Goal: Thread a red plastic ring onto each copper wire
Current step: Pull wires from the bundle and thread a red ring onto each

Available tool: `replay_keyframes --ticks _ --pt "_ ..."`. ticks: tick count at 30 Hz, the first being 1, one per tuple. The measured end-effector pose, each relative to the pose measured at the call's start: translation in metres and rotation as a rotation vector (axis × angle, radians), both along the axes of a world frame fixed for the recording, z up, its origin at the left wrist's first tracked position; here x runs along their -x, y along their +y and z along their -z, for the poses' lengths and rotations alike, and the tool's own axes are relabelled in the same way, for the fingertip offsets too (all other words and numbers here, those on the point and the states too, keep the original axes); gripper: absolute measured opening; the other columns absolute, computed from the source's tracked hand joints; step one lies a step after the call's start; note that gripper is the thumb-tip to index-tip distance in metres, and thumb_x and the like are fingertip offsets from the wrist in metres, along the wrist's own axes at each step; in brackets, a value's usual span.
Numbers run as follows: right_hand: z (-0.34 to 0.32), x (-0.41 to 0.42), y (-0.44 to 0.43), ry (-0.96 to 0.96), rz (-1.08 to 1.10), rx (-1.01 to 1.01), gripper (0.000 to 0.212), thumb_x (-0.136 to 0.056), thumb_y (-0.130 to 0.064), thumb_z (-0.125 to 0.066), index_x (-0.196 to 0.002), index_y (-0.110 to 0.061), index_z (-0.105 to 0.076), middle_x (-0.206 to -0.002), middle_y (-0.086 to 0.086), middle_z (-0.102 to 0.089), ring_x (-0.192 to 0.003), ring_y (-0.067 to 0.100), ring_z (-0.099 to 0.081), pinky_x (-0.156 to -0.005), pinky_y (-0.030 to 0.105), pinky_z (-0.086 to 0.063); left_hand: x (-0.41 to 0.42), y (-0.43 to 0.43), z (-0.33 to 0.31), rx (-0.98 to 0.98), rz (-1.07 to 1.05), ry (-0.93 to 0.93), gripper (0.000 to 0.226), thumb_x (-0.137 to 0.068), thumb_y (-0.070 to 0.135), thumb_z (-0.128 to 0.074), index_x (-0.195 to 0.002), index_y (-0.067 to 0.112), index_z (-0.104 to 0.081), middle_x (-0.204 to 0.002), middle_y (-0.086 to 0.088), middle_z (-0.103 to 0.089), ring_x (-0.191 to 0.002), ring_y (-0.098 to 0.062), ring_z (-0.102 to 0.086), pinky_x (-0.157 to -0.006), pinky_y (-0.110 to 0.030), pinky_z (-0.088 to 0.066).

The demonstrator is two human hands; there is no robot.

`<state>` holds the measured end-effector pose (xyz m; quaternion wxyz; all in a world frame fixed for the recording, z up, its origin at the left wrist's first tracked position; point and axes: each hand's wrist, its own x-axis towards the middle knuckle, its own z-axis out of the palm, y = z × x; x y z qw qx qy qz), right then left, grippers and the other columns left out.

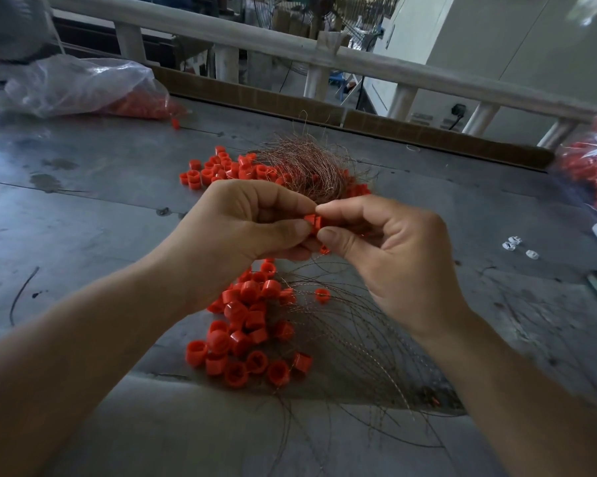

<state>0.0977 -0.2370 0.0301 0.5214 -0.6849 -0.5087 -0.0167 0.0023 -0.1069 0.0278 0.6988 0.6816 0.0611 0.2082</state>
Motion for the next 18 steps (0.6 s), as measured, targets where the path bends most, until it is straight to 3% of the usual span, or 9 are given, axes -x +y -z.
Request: replay_keyframes --ticks 7,13,18 --pt "0.0029 0.0012 0.0016 -0.052 0.032 -0.017 0.027 -0.072 -0.009 -0.071 -0.098 -0.015 -0.066 -0.084 -0.011 -0.065 -0.081 0.002 -0.065 -0.072 0.014 -0.052 -0.0012 -0.0013 0.002 -0.082 -0.02 -0.003 0.018 -0.058 0.013 -0.063 -0.07 0.022 -0.073 -0.069 -0.005 -0.072 -0.064 -0.013 -0.07 -0.059 -0.016 -0.053" --pt "0.0003 0.0001 0.0 -0.123 0.055 -0.045 0.023 -0.072 -0.012 -0.071 -0.095 -0.008 -0.069 -0.081 -0.015 -0.062 -0.079 0.0 -0.063 -0.069 0.011 -0.05 0.0 -0.0005 0.002 -0.027 0.016 -0.014 0.019 -0.057 0.014 -0.064 -0.071 0.02 -0.075 -0.068 -0.005 -0.072 -0.064 -0.013 -0.07 -0.058 -0.016 -0.053" --pt "0.0019 -0.0033 0.0013 -0.261 0.097 -0.014 0.02 -0.07 -0.01 -0.07 -0.089 -0.003 -0.071 -0.08 -0.004 -0.064 -0.082 0.008 -0.062 -0.071 0.015 -0.052 0.0009 -0.0012 0.0025 -0.093 0.006 -0.01 0.019 -0.059 0.013 -0.065 -0.076 0.015 -0.074 -0.072 -0.007 -0.073 -0.066 -0.015 -0.07 -0.059 -0.017 -0.054"
